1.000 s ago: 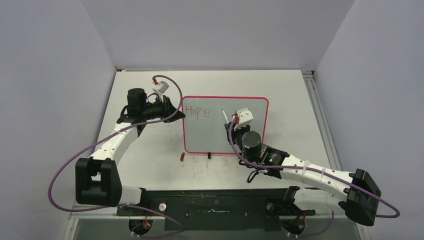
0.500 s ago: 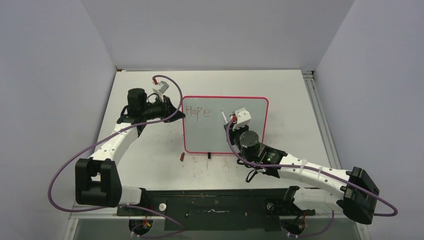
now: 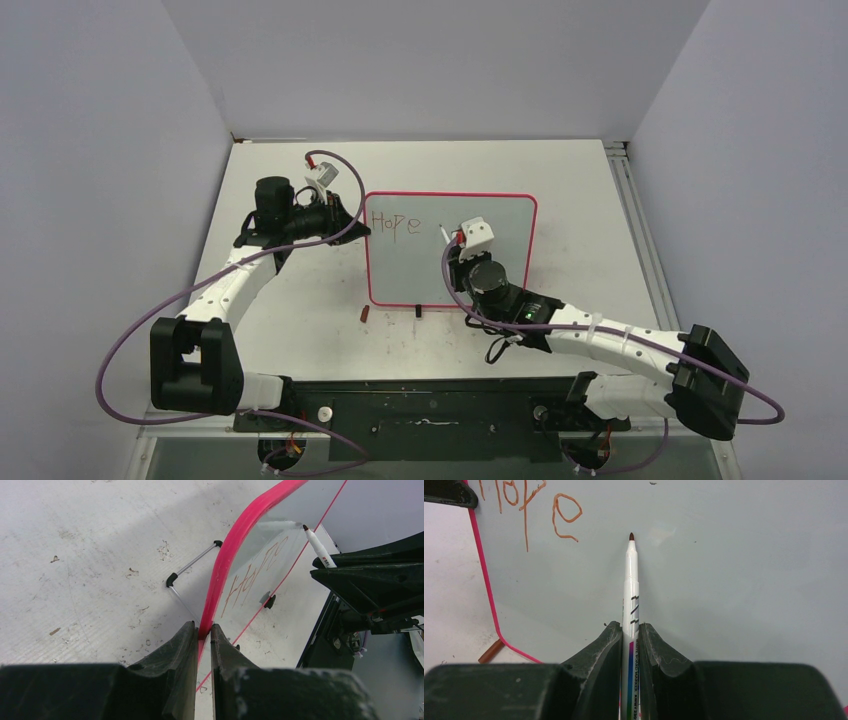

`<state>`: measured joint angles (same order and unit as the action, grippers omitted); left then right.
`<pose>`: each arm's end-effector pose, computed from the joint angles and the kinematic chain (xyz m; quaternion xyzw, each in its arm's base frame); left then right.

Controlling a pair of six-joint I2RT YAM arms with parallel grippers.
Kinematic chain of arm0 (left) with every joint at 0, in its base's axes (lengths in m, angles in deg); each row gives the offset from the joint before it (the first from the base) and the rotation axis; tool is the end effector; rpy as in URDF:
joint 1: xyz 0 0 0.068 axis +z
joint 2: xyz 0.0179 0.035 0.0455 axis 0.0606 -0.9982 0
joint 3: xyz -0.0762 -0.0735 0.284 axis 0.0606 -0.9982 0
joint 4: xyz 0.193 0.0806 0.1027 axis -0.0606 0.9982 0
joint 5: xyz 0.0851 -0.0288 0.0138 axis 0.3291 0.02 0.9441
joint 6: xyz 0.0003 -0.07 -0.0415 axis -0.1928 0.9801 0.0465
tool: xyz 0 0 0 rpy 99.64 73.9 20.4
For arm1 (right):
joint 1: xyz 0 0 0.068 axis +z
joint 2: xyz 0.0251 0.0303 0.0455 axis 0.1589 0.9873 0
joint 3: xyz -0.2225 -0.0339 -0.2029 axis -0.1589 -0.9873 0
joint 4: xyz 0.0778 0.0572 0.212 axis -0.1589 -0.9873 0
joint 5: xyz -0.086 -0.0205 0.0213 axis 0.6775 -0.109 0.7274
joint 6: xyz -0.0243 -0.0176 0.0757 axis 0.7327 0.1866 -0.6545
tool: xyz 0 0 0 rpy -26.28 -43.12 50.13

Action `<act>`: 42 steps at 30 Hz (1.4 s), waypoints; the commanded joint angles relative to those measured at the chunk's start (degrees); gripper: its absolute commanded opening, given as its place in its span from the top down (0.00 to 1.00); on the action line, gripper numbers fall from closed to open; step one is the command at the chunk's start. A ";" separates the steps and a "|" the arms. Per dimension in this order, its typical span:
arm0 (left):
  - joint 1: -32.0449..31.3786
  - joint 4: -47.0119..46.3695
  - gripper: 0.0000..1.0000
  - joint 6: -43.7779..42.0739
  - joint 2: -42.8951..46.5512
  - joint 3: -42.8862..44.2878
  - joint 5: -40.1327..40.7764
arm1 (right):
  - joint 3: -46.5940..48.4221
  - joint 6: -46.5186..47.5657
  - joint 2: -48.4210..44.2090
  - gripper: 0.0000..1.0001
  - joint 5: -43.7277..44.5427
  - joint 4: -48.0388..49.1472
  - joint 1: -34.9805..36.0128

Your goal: Write a sentence on the whiteboard

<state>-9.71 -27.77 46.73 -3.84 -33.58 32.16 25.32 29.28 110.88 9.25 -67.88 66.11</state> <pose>0.2752 -0.0843 0.3060 0.1757 0.7908 -0.4299 0.3988 0.1654 0.1961 0.2954 -0.1721 0.7741 0.1748 0.5836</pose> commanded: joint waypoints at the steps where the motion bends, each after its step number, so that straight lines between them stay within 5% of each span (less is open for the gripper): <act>1: -0.09 -1.20 1.00 0.62 2.04 0.62 0.36 | 3.42 -1.37 0.82 0.95 2.12 0.47 -0.28; 42: -0.09 -1.38 1.00 0.73 2.76 0.40 0.18 | 2.45 -7.54 1.94 0.95 5.39 -2.71 2.88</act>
<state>-9.76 -27.42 46.75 -3.45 -33.58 32.36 26.72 22.15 112.73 12.02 -72.10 68.52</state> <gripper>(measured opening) 0.110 0.158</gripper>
